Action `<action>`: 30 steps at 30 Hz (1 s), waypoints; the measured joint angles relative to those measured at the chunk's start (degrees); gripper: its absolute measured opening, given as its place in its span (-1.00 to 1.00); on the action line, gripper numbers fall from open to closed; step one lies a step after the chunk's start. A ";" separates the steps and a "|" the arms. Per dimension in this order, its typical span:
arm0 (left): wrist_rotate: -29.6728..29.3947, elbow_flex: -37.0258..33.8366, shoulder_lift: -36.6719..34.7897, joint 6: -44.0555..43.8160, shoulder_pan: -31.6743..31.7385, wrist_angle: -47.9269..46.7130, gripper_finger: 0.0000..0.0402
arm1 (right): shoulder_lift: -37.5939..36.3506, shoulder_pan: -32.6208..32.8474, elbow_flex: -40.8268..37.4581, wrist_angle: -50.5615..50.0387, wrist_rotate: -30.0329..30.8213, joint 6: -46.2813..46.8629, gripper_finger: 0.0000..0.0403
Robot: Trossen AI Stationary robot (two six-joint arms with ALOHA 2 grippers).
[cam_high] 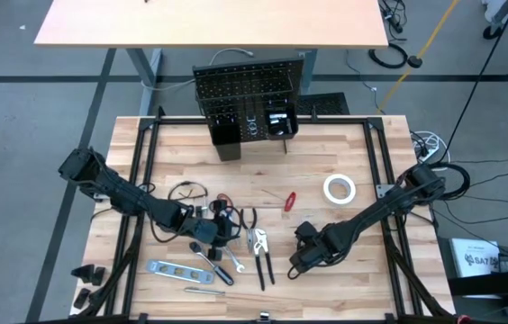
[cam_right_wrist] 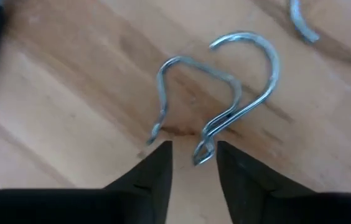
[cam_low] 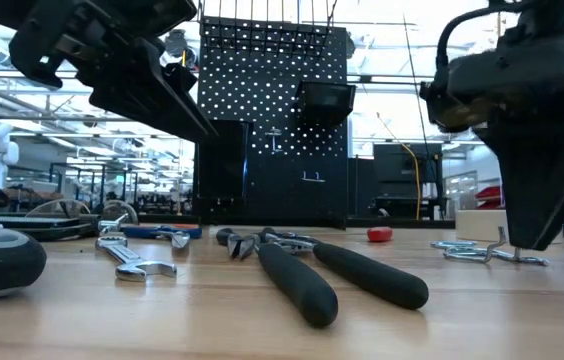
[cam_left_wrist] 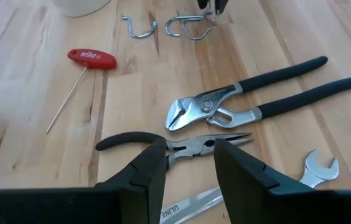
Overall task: Hang tools onto peg board
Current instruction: Put the binder clip on the right black bin on the peg board
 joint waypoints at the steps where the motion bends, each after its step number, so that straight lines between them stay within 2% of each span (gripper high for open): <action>1: 0.00 0.00 0.00 -0.01 0.00 0.00 -0.34 | 0.08 -0.11 0.00 -0.16 0.42 -0.39 -0.50; 6: 0.02 0.00 0.00 -0.03 0.00 0.03 -0.34 | 0.13 -0.41 0.00 -0.56 1.33 -2.06 -0.89; 8: 0.02 0.00 0.00 -0.03 0.00 0.02 -0.34 | 0.08 -0.41 0.00 -0.61 0.58 -2.99 -0.96; 11: 0.01 -0.02 -0.62 0.04 -0.08 -0.99 -0.34 | -1.08 -0.41 0.00 -1.79 -0.37 -3.53 -0.98; 15: -0.20 -0.02 -3.62 -0.09 -0.04 -4.62 -0.34 | -4.47 -0.35 0.00 -3.48 1.62 -4.17 -0.99; 22: -2.56 -0.04 -11.09 1.17 -0.04 -7.39 -0.34 | -14.41 -0.93 0.00 -3.73 13.17 -9.49 -0.99; 27: -3.48 -0.04 -18.41 4.35 -0.04 -7.76 -0.34 | -22.18 -3.51 0.00 -3.69 20.99 -17.28 -1.00; 30: -4.66 -0.04 -23.14 6.86 -0.04 -8.45 -0.34 | -26.97 -7.16 0.00 -3.03 24.04 -23.90 -1.00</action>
